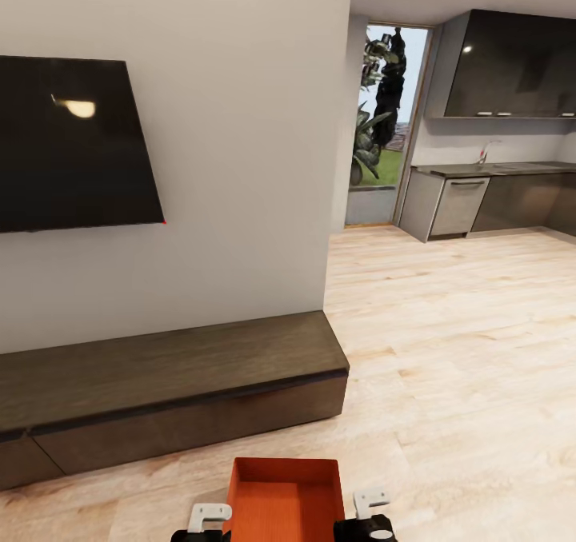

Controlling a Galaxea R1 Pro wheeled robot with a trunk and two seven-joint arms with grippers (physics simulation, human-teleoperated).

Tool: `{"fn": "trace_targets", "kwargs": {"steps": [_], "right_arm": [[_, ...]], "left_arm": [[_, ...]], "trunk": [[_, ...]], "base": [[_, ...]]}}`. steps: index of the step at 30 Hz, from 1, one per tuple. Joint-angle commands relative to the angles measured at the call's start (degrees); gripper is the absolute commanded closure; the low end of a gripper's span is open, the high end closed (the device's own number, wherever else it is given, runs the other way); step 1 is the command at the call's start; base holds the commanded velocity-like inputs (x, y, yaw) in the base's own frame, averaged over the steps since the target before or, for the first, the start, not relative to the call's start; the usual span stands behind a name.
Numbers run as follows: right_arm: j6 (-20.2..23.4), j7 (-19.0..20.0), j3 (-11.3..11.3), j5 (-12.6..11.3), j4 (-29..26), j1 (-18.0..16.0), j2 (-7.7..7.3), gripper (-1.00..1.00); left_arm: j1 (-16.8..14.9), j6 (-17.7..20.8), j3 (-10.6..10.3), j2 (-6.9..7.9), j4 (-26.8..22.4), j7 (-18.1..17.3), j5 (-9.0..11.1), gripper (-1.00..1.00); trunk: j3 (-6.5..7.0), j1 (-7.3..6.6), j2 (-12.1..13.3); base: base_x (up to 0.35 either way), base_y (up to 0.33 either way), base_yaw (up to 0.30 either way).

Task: Move the two storage containers from the living room to the garage. In the garage, place one container on the floor and stack the other container on top of it (either order is fine).

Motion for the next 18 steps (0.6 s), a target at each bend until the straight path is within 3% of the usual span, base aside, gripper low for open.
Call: {"fn": "trace_targets", "kwargs": {"steps": [1, 18], "right_arm": [[0.38, -0.25, 0.37, -0.02, -0.11, -0.01, -0.07, -1.0], [0.31, 0.26, -0.04, -0.12, -0.09, -0.01, -0.42, -1.0]], "left_arm": [[-0.04, -0.22, -0.49, 0.0, 0.06, 0.14, 0.52, -1.0], [-0.04, -0.23, -0.49, 0.0, 0.06, 0.08, 0.52, -1.0]], "trunk": [[-0.05, 0.0, -0.03], [-2.92, 3.51, -6.44]], "base": [[0.0, 0.0, 0.0], [0.0, 0.0, 0.0]]}}
